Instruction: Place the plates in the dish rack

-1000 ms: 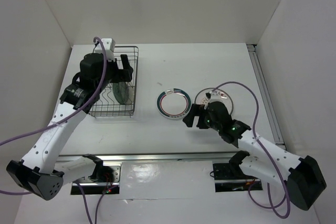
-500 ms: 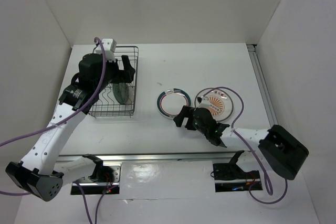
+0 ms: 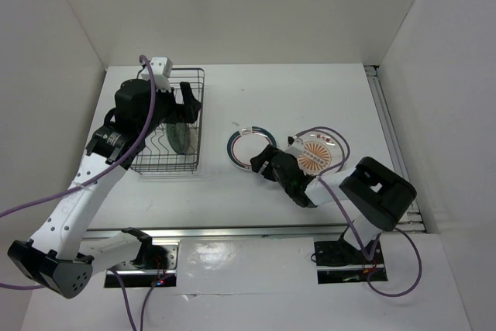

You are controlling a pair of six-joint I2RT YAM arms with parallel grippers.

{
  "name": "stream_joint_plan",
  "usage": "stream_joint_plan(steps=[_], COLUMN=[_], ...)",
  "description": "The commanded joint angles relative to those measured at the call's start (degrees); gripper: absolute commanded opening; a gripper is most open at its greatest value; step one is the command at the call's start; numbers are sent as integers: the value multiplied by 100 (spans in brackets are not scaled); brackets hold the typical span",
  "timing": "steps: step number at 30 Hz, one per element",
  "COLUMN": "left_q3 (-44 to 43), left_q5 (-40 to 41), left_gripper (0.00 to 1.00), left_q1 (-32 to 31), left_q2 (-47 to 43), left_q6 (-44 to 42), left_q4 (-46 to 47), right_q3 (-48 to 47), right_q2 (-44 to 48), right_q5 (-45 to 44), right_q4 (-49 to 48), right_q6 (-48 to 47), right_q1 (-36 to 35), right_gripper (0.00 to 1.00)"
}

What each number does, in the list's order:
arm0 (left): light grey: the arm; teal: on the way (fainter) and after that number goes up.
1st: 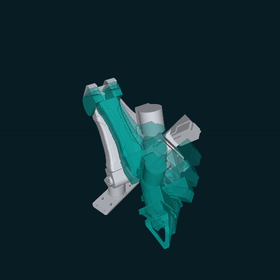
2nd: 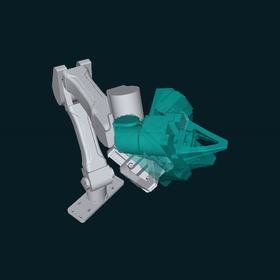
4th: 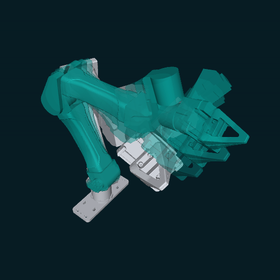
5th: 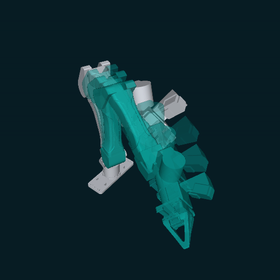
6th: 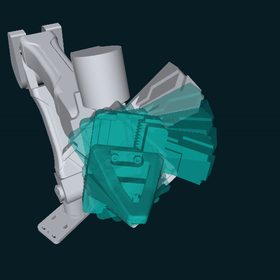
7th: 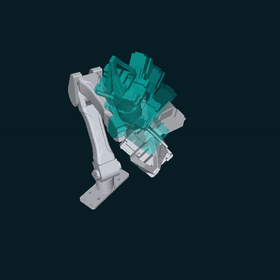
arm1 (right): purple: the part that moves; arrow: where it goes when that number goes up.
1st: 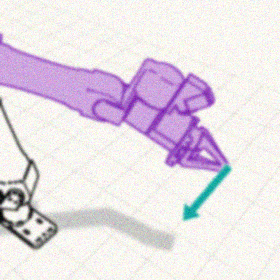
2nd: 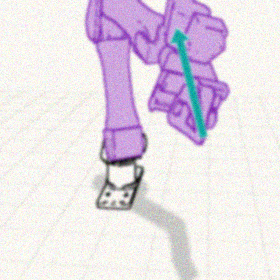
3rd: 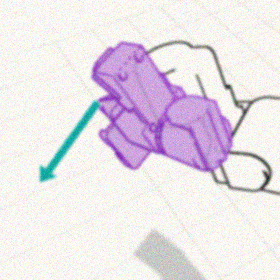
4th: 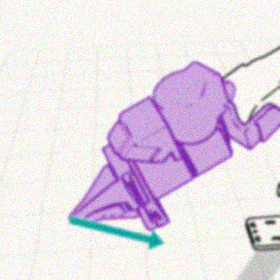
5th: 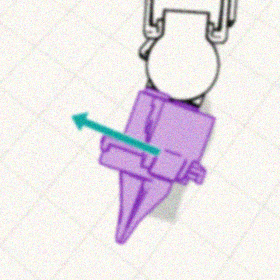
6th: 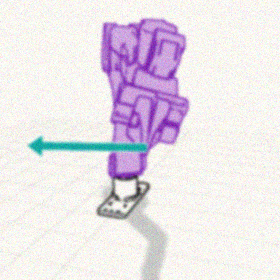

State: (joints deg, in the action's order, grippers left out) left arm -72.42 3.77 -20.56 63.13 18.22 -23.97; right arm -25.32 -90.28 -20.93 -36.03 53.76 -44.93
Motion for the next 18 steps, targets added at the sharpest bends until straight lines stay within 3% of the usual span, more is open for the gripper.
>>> stream_joint_plan(steps=[1, 3, 4, 8, 13, 14, 18], left_q3=[-9, -9, -61, -61, -61, -61, -61], left_q5=[-157, -210, -262, -324, -324, -324, -324], left_gripper=[100, 100, 100, 100, 100, 100, 100], left_q1=[8, 8, 8, 8, 8, 8, 8], left_q2=[-135, -135, -135, -135, -82, -82, -82], left_q6=[-20, -20, -20, 33, 33, 33, 33], left_q4=[296, 296, 296, 296, 296, 296, 296], right_q3=[-78, -130, -131, -184, -297, -298, -508], right_q2=[-341, -490, -604, -780, -904, -956, -1018], right_q5=[-289, -403, -403, -456, -658, -658, -772], right_q4=[-123, -123, -123, -123, -123, -63, 192], right_q6=[399, 617, 679, 873, 1048, 1049, 1189], right_q1=[-51, -51, -51, -51, -51, -51, -51], right_gripper=[79, 70, 59, 58, 49, 36, 16])
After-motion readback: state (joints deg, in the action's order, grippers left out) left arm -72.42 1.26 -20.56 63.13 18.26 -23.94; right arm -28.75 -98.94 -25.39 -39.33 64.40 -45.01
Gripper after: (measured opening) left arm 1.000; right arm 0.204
